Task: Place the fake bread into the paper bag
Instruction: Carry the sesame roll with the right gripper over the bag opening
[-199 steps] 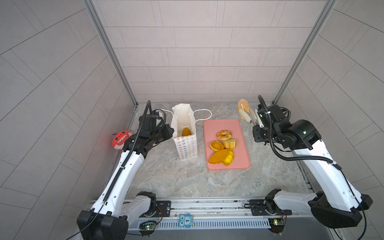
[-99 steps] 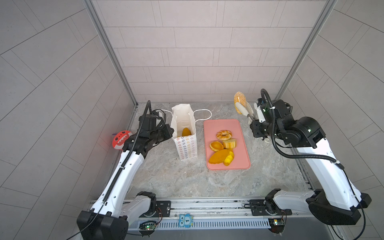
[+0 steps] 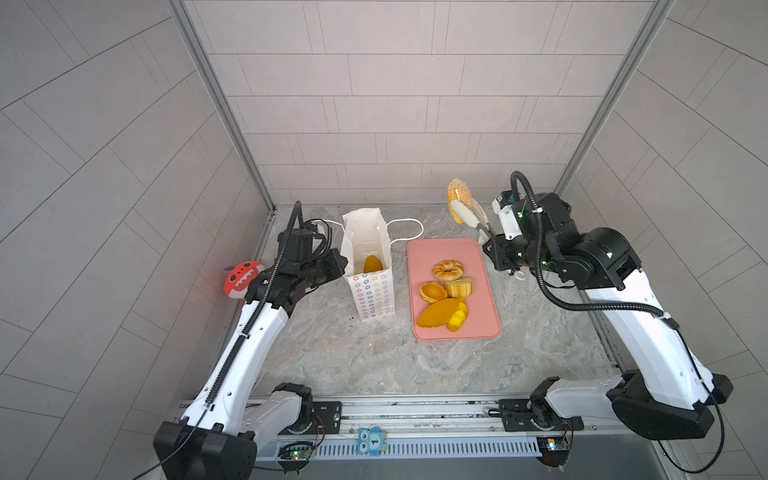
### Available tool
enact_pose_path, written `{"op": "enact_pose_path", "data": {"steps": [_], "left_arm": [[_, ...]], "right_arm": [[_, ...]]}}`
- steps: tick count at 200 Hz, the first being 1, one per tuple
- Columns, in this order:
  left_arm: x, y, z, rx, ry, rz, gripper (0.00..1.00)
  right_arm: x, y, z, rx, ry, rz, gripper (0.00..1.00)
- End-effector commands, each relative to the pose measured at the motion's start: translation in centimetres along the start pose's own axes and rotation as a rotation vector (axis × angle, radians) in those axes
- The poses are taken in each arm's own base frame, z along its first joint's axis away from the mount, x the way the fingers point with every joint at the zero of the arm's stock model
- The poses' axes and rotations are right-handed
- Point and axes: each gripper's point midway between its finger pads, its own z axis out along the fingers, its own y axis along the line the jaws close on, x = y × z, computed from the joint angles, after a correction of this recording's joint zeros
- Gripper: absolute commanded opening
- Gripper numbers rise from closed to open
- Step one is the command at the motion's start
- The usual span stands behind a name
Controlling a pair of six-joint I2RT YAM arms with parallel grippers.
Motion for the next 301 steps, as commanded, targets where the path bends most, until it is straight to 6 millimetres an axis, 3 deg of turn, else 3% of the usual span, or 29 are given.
{"op": "enact_pose_path", "data": {"steps": [1, 150, 301], "left_arm": [[-0.5, -0.4, -0.8, 0.000, -0.016, 0.002, 0.10], [-0.4, -0.1, -0.8, -0.014, -0.016, -0.004, 0.10], [-0.2, 0.0, -0.9, -0.016, -0.018, -0.005, 0.10]], "right_arm": [[-1.8, 1.2, -1.0, -0.039, -0.072, 0.007, 0.31], [-3.2, 10.4, -0.2, -0.170, -0.077, -0.165, 0.31], [-1.6, 15.5, 3.1, -0.165, 0.002, -0.300, 0.31]]}}
